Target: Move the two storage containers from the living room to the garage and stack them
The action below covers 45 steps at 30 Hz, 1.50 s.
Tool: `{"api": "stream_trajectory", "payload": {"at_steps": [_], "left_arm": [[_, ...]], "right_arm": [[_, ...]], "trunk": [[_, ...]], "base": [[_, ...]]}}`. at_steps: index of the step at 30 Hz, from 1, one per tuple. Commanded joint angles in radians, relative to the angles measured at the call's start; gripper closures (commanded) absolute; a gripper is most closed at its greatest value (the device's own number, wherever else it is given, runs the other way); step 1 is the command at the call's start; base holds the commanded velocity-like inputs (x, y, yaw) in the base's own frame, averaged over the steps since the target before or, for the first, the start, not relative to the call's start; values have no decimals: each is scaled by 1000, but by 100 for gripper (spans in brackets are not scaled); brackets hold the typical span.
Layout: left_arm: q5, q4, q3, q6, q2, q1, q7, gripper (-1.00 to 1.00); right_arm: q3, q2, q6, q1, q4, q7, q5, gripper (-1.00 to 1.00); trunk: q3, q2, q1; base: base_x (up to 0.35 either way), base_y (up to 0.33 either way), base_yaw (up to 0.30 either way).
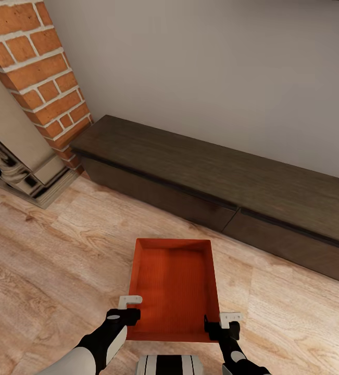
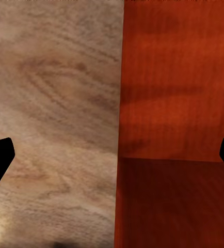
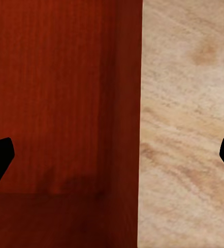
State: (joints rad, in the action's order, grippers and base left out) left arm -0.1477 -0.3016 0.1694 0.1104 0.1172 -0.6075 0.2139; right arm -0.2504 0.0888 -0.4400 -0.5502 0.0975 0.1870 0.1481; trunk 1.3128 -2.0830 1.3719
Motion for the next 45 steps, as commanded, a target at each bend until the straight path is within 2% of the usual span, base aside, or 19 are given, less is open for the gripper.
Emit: {"api": "stream_trajectory", "payload": {"at_steps": [1, 5, 11, 45], "left_arm": [[-11, -3, 9, 5, -1, 0, 7, -100], [-12, -3, 9, 6, -1, 0, 7, -100], [-13, -2, 8, 6, -1, 0, 7, -100], [-16, 2, 8, 6, 4, 0, 7, -100]], "right_arm": [[-9, 0, -3, -1, -1, 3, 10, -100], [-9, 0, -3, -1, -1, 3, 11, -100], [-9, 0, -3, -1, -1, 3, 13, -100], [-7, -7, -3, -1, -1, 3, 15, -100]], "trunk": [[1, 0, 0], [1, 0, 0], [19, -42, 23], [19, -42, 23]], "base": [[0, 0, 0], [0, 0, 0], [0, 0, 0], [0, 0, 0]]}}
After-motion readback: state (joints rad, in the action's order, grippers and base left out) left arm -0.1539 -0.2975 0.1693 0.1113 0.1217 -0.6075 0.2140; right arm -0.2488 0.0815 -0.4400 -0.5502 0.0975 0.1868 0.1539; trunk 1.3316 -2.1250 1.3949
